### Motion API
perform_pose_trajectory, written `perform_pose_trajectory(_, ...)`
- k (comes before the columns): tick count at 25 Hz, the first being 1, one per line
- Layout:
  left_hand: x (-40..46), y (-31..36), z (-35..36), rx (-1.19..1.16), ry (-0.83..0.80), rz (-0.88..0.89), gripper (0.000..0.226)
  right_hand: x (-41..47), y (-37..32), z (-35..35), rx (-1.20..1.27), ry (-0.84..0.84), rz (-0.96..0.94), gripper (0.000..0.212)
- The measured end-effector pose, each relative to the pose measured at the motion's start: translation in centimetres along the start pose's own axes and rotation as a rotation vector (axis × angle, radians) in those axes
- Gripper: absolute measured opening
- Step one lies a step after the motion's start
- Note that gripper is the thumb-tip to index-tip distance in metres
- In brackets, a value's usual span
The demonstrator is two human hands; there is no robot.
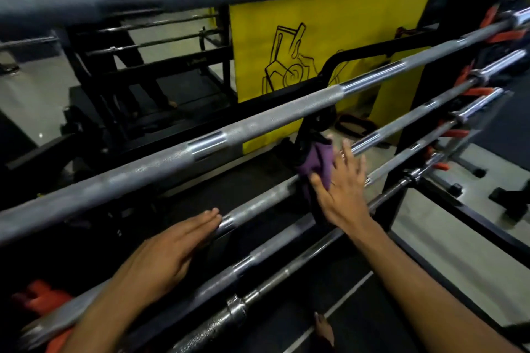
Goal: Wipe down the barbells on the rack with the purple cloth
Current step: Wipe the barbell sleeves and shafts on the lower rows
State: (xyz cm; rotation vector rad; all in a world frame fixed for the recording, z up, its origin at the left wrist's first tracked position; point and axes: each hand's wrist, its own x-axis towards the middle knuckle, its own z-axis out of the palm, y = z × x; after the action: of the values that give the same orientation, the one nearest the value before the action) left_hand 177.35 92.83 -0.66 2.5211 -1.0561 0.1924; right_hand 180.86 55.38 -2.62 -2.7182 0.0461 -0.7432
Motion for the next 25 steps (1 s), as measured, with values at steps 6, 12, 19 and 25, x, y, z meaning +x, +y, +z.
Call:
perform_pose_trajectory(6,-2.3,1.1,-0.4,-0.005,0.065,-0.030,0.048,-0.4,-5.1,3.0,-0.110,0.055,-0.041,0.056)
perform_pose_trajectory(12,-2.2,0.2,0.0,-0.073,0.112,-0.034,0.051,-4.2,-12.8,4.2,0.015,0.070,-0.360,0.049)
perform_pose_trajectory(19,-2.3,0.1,0.1,-0.088,0.115,-0.051,0.048,1.7,-1.0,2.4,-0.194,0.067,-0.089,0.054)
perform_pose_trajectory(25,-1.9,0.3,0.1,-0.124,0.170,-0.056,0.045,-2.3,-9.9,3.7,-0.071,0.106,-0.095,0.045)
